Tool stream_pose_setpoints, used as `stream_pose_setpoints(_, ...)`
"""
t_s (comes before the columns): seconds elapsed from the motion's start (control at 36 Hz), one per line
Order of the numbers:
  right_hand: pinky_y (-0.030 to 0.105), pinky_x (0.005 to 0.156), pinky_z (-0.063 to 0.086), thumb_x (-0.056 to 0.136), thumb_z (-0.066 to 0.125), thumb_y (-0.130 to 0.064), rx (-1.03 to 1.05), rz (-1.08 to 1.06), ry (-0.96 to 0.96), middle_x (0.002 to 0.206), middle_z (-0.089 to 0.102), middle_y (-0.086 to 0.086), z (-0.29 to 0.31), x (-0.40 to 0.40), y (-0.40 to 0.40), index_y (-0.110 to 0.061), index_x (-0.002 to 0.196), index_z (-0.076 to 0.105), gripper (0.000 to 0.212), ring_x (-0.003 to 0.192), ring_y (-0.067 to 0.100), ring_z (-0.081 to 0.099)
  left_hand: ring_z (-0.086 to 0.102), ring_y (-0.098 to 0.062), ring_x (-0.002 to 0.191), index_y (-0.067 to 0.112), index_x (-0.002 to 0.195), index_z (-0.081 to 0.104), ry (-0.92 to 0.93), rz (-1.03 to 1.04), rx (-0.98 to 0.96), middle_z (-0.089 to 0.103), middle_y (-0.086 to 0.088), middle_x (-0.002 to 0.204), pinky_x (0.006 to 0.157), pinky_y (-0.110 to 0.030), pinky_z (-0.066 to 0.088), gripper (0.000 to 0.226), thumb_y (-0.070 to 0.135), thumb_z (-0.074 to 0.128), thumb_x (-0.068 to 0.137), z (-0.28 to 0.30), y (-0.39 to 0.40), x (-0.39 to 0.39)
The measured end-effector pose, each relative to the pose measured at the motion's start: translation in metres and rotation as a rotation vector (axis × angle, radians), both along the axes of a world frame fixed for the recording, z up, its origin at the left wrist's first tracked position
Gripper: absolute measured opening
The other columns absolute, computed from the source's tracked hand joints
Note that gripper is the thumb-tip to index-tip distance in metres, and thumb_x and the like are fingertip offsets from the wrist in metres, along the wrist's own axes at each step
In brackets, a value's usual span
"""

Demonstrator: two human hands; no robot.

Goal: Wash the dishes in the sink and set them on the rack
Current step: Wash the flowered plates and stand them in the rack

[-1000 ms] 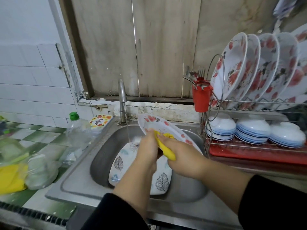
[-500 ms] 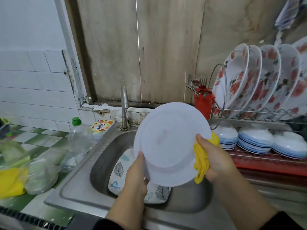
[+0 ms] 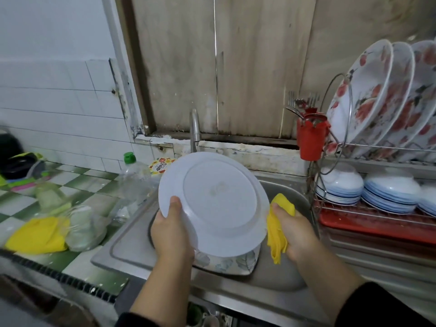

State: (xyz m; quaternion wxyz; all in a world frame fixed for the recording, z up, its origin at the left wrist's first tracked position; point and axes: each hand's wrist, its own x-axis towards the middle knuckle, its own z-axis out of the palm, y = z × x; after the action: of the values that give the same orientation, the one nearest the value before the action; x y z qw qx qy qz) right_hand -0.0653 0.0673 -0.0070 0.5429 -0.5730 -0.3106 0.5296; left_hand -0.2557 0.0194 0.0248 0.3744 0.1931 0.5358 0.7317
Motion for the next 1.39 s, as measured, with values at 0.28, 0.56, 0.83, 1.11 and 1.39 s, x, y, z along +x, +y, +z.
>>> stream_pose_setpoints(0.28,0.024,0.112,0.016,0.097,0.048,-0.037,0.349,0.398,-0.714,0.158,0.019,-0.001,0.033,-0.050,0.025,-0.030,0.144,0.036,0.049,0.145,0.018,0.013,0.057,-0.019,0.081,0.016,0.112,0.060,0.314,-0.080,-0.064,0.059,0.004,0.085,0.070,-0.028,0.041,0.023,0.030,0.051,0.096,0.001,-0.002,0.000)
stream_pose_setpoints(0.56,0.005,0.109,0.012,0.088,0.053,-0.037,0.817,0.822,-0.663,0.134,0.036,-0.028,-0.011,-0.039,-0.006,-0.028,0.124,0.054,0.038,0.132,-0.020,0.020,0.062,-0.028,0.093,0.022,0.099,0.059,0.286,-0.036,-0.094,0.064,-0.002,0.090,0.089,-0.043,0.050,0.013,0.032,0.054,0.094,0.004,0.005,-0.013)
stream_pose_setpoints(0.83,0.029,0.116,0.000,0.096,0.050,-0.039,0.613,0.481,-0.837,0.156,0.004,-0.009,0.040,-0.036,0.044,-0.030,0.144,0.028,0.054,0.146,0.015,-0.006,0.061,-0.024,0.089,0.025,0.093,0.058,0.396,-0.182,-0.058,0.064,0.005,0.087,0.083,-0.039,0.049,0.013,0.038,0.055,0.092,0.022,0.008,-0.008)
stream_pose_setpoints(1.11,0.058,0.113,0.011,0.082,0.021,-0.049,1.160,0.610,-1.341,0.157,0.017,-0.005,0.084,-0.064,0.049,-0.033,0.146,0.025,0.066,0.146,0.027,0.010,0.068,-0.029,0.089,0.025,0.082,0.069,0.507,-0.346,-0.005,0.072,-0.003,0.086,0.085,-0.050,0.053,0.022,0.046,0.065,0.079,0.043,0.014,-0.011)
stream_pose_setpoints(1.39,0.029,0.096,0.037,0.091,0.044,-0.042,0.560,0.321,-0.679,0.128,0.054,0.002,0.102,-0.029,0.087,-0.027,0.131,0.048,0.043,0.115,0.019,0.049,0.068,-0.030,0.080,0.028,0.075,0.073,0.443,-0.339,0.117,0.073,0.001,0.077,0.081,-0.046,0.055,0.010,0.036,0.070,0.081,0.056,0.017,-0.025)
